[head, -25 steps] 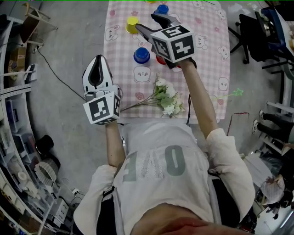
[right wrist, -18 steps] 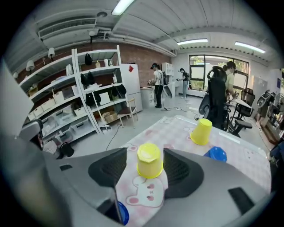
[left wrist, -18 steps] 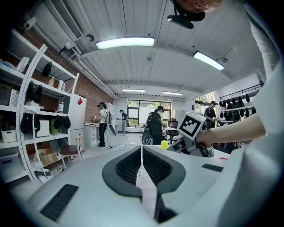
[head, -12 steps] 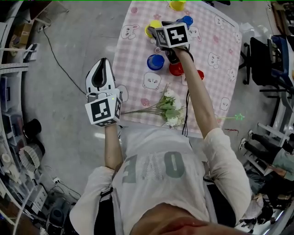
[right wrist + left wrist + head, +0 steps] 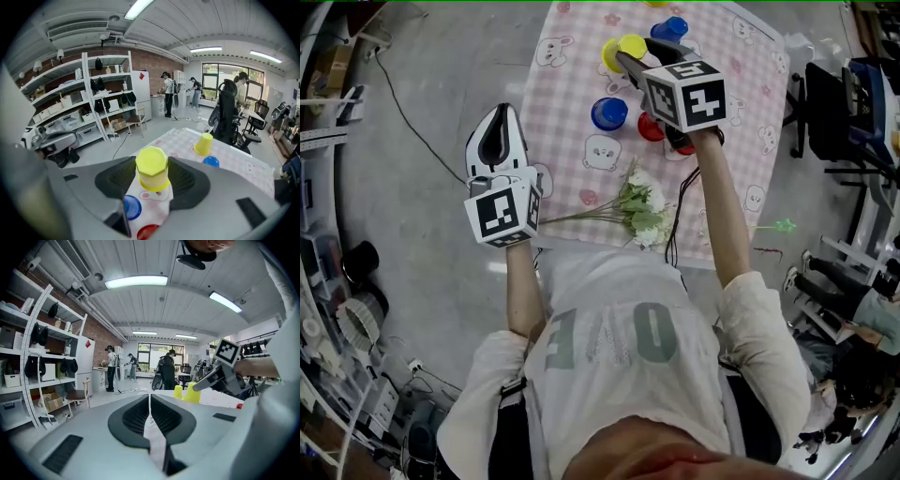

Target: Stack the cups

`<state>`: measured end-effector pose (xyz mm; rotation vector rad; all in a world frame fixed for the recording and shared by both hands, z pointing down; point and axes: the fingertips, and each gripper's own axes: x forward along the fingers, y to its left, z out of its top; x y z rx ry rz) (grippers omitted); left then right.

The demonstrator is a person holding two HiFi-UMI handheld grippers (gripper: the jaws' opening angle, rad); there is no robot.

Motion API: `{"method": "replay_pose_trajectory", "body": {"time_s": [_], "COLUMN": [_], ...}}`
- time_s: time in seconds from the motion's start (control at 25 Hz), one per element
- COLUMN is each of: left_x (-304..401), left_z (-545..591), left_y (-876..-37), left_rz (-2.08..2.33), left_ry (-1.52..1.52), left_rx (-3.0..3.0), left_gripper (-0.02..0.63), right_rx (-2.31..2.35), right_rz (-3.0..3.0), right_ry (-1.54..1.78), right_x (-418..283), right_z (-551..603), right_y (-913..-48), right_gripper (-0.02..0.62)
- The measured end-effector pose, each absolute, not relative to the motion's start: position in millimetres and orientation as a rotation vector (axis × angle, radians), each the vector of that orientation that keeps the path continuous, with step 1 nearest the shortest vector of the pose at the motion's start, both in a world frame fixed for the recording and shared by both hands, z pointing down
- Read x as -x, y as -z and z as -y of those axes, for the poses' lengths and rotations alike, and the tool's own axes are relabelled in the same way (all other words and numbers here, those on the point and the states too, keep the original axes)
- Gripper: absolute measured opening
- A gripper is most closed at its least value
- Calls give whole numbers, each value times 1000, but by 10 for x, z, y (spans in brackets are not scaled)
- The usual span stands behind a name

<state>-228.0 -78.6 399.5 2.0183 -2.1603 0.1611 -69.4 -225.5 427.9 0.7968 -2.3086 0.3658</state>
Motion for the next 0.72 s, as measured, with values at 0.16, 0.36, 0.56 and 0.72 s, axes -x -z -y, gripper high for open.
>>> {"method": "replay_pose_trajectory", "body": {"time_s": [0.16, 0.36, 0.56, 0.72], "left_x": [2213, 2182, 2183, 2203], "left_z": [786, 730, 662, 610], "left_y": [-3939, -3874, -3823, -3798], "left_rz": [2154, 2161, 2178, 2186], "left_ry": [-151, -144, -135, -132], "left_rx": [-2045, -2059, -2058, -2052], "left_gripper": [34, 34, 34, 34], "right_rx": [-791, -781, -777, -771], "right_rz": [2316, 2289, 2257, 2260], "right_ry": [-362, -356, -378, -374], "right_x": [326, 37, -61, 10], "right_z": [1775, 1360, 1249, 1214], "right_y": [-4093, -4114, -4244, -4256], "right_gripper": [224, 224, 224, 224]}}
